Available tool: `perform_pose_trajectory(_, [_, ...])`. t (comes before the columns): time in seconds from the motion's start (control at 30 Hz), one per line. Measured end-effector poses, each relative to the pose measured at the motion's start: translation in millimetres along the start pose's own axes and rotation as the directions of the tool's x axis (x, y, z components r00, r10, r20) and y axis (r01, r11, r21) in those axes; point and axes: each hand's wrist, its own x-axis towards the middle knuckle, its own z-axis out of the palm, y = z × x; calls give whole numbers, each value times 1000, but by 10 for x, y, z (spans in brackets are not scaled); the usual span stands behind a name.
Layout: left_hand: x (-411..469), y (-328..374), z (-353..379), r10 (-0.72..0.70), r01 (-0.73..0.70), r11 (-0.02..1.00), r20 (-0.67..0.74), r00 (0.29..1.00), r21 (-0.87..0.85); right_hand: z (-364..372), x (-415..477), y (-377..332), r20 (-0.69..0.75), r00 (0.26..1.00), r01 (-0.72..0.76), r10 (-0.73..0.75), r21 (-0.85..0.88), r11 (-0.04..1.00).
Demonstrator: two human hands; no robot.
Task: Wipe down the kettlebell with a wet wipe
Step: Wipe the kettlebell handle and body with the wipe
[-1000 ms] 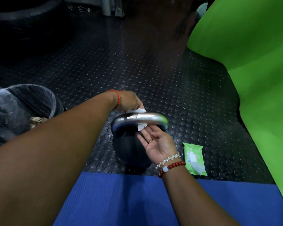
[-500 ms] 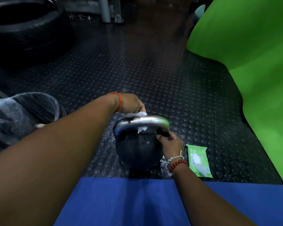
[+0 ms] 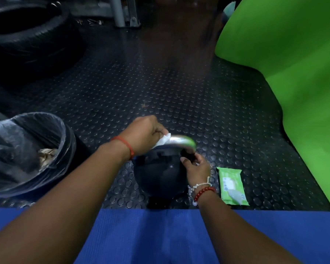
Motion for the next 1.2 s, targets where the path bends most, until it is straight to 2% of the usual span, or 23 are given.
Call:
perform_pose_trajectory(0.07, [-136, -44, 159, 65, -63, 998, -122, 990, 17, 6, 21, 18, -6, 1000, -8, 8, 9, 1000])
perform_pose_trajectory(0.2, [-171, -103, 340, 92, -71, 994, -302, 949, 79, 13, 45, 29, -3, 1000, -17, 17, 2, 1000])
perform_pose_trajectory(0.27, [-211, -66, 397, 186, -137, 978, -362, 913, 156, 19, 44, 41, -14, 1000, -12, 12, -6, 1000])
perform_pose_trajectory(0.33, [-266, -88, 433, 270, -205, 957, -375, 887, 204, 42, 49, 68, -21, 999, -27, 27, -8, 1000])
perform_pose_trajectory(0.47, [-247, -130, 389, 229, -160, 969, -425, 876, 190, 84, 42, 96, -40, 998, -50, 49, -24, 998])
perform_pose_trajectory(0.6, [-355, -115, 455, 325, -249, 940, -394, 860, 233, 78, 29, 105, -46, 998, -45, 45, 0, 999])
perform_pose_trajectory(0.73, [-350, -160, 453, 264, -203, 963, -473, 841, 177, 60, 11, 74, -33, 997, -65, 66, 27, 997])
perform_pose_trajectory(0.87, [-408, -199, 492, 336, -254, 938, -444, 831, 235, 47, 16, 78, 7, 996, -88, 88, 57, 994])
perform_pose_trajectory(0.97, [-345, -225, 432, 261, -198, 964, -515, 816, 175, 52, 22, 98, 15, 995, -103, 102, 63, 993])
perform_pose_trajectory(1.1, [-453, -161, 517, 344, -263, 937, -472, 811, 231, 45, 26, 101, 21, 994, -110, 109, 81, 991])
perform_pose_trajectory(1.2, [-339, -210, 463, 276, -211, 961, -533, 800, 181, 47, 21, 87, 30, 992, -126, 124, 101, 987])
